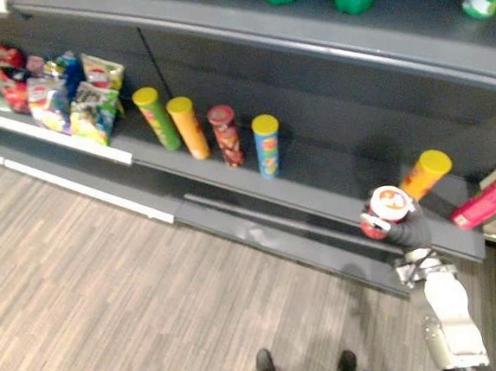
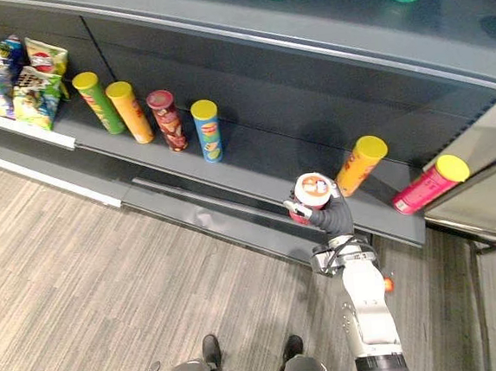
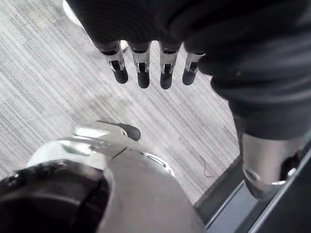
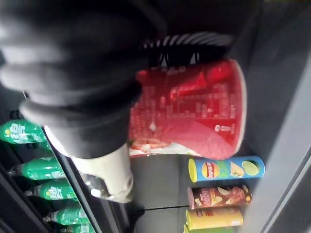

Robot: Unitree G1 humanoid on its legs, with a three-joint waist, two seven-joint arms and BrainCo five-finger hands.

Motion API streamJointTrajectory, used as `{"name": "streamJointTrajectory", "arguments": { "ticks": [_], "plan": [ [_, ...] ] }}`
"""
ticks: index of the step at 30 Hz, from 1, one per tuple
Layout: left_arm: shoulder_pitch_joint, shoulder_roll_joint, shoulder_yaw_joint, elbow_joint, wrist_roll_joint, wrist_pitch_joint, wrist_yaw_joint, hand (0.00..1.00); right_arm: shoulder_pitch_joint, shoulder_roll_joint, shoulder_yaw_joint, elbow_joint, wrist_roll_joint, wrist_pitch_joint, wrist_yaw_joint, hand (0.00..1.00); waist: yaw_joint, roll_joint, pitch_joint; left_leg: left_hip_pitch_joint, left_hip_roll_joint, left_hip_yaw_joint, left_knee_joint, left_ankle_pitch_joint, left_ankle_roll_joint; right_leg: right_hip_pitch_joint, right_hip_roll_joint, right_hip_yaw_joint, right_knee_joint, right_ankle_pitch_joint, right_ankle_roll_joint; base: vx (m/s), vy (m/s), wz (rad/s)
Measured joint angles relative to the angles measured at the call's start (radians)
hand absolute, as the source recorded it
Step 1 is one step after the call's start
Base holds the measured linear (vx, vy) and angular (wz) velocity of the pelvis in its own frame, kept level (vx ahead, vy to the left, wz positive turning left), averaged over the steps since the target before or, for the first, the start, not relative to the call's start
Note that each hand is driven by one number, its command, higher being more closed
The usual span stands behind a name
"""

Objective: Put the gum and the chips on the shelf.

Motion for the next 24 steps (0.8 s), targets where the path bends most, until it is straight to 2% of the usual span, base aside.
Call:
{"name": "streamJointTrajectory", "arguments": {
  "ticks": [2, 7, 13, 24],
  "plan": [
    [0.000, 0.001, 0.000, -0.002, 0.003, 0.004, 0.012, 0.00, 0.002, 0.027, -0.004, 0.014, -0.027, 0.002, -0.021, 1.00, -0.002, -0.001, -0.006, 0.033, 0.000, 0.025, -0.057, 0.028, -0.012, -0.002, 0.002, 0.008, -0.001, 0.001, 0.002, -0.03, 0.003, -0.16],
    [-0.001, -0.001, 0.007, 0.001, 0.038, 0.021, 0.019, 0.00, 0.000, 0.029, -0.040, 0.029, -0.028, 0.008, -0.044, 1.00, -0.005, 0.006, -0.020, 0.072, 0.000, 0.066, -0.139, 0.068, -0.002, -0.005, 0.017, 0.033, -0.023, -0.001, 0.005, -0.09, -0.023, -0.21],
    [0.004, -0.001, 0.010, 0.006, 0.055, 0.029, 0.019, 0.00, -0.059, 0.022, -0.077, 0.029, -0.056, 0.009, -0.093, 1.00, -0.004, 0.004, -0.029, 0.077, 0.012, 0.114, -0.146, 0.071, 0.002, -0.020, 0.029, 0.073, -0.024, 0.000, 0.006, -0.09, -0.019, -0.21],
    [0.009, 0.001, 0.019, 0.033, 0.070, 0.031, 0.019, 0.00, -0.257, -0.053, -0.116, 0.028, -0.064, 0.022, -0.146, 1.00, -0.001, -0.014, -0.071, 0.085, 0.014, 0.166, -0.146, 0.078, 0.012, -0.036, 0.043, 0.141, -0.057, 0.040, -0.004, 0.02, -0.008, -0.15]
  ]
}}
